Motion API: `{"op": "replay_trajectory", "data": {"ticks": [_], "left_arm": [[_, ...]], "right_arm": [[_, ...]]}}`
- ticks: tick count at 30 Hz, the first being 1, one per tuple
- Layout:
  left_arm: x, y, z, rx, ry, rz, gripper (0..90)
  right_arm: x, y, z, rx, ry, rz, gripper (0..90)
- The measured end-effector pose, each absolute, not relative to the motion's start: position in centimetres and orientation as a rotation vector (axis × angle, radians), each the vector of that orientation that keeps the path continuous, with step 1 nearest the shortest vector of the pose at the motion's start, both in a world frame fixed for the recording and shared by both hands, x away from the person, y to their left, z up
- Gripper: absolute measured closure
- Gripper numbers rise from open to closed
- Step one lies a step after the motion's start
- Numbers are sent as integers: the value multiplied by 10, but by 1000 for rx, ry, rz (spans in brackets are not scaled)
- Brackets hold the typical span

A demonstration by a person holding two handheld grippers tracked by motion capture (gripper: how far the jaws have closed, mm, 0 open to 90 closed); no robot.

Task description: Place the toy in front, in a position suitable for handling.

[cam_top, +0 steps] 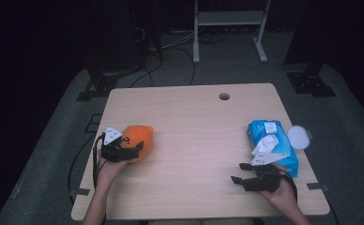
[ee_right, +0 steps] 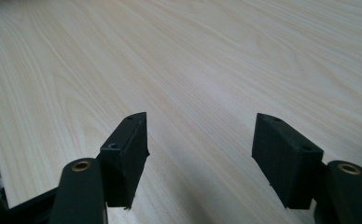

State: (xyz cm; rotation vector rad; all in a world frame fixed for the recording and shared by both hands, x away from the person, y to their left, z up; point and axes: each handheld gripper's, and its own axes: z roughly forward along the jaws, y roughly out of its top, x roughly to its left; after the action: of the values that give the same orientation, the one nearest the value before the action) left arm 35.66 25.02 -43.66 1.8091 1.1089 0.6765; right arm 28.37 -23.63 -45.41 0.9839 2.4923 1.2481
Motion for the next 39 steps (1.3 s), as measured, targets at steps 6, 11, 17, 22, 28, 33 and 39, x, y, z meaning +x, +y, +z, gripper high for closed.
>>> {"op": "replay_trajectory", "data": {"ticks": [6,11,17,22,28,33,39], "left_arm": [[356,251,-443,1798,1120,666,0],[356,248,-446,1809,1102,671,0],[356,248,-446,1804,1109,660,0],[355,252,-445,1776,1121,633,53],[350,250,-438,1769,1108,660,200],[349,251,-435,1719,1123,626,241],[345,247,-427,1681,1092,598,275]], "right_arm": [[283,-239,-454,993,2488,1255,347],[284,-239,-454,993,2489,1256,348],[285,-236,-456,997,2503,1247,348],[284,-234,-457,997,2507,1250,348],[285,-233,-458,992,2512,1246,348],[285,-233,-458,989,2510,1250,348],[284,-234,-457,992,2505,1251,349]]}}
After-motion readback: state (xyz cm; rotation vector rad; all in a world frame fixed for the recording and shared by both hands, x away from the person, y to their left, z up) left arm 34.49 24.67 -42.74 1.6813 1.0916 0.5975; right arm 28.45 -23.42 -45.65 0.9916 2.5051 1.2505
